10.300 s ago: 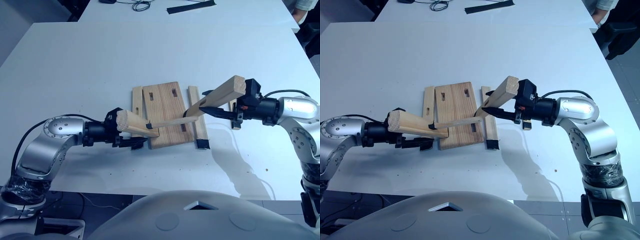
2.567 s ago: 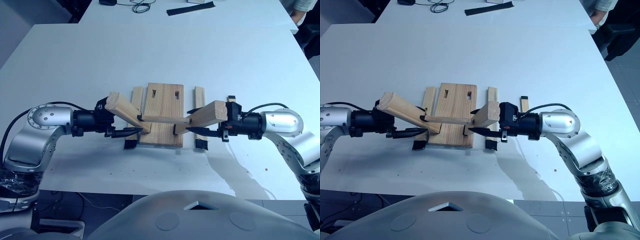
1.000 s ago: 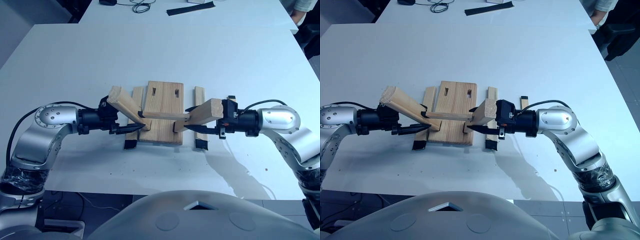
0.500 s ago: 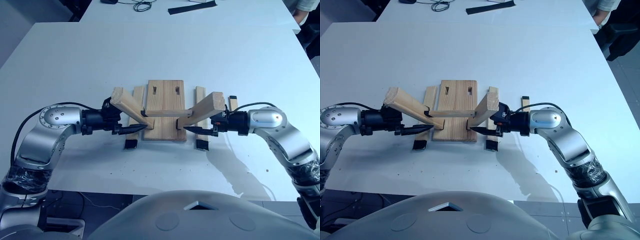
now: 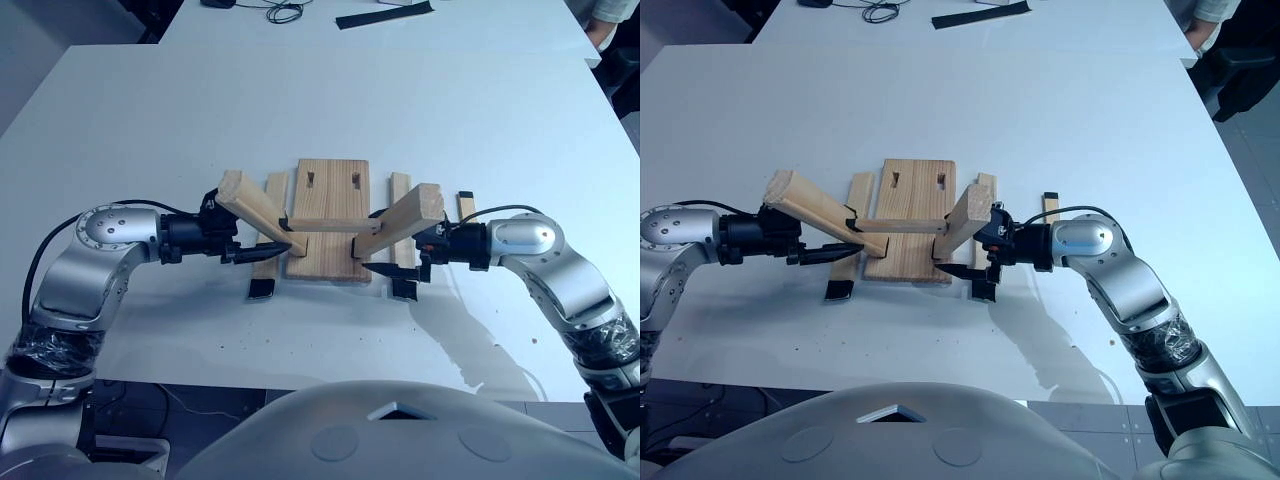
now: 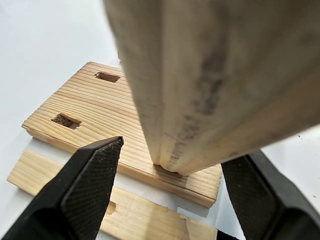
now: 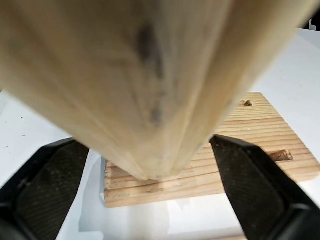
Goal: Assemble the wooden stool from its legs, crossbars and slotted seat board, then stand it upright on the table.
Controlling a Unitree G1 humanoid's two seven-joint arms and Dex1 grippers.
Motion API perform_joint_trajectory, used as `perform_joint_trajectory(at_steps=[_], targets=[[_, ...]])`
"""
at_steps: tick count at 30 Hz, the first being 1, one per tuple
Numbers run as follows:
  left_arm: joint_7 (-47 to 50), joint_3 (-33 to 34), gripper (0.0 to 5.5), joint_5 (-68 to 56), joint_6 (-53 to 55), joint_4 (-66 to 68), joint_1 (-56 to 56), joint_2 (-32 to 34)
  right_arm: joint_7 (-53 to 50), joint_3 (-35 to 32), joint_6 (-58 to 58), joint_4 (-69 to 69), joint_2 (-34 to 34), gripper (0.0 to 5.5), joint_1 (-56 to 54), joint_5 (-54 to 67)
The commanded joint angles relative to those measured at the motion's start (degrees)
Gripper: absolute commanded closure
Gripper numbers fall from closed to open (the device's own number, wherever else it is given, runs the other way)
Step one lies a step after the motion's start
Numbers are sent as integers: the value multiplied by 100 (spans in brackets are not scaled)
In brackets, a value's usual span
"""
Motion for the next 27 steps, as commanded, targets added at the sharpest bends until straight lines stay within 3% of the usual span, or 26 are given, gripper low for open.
perform_joint_trajectory(at_steps=[1, 17, 27], targets=[[-132, 66, 208, 48, -80, 88, -138, 111, 40, -7, -62, 8, 11, 118, -52, -111], [-542, 250, 208, 299, -651, 496, -88, 398, 47, -205, -5, -104, -6, 118, -20, -66], [-627, 820, 208, -232, -256, 986, -906, 450, 122, -347, 142, -341, -43, 118, -31, 79]])
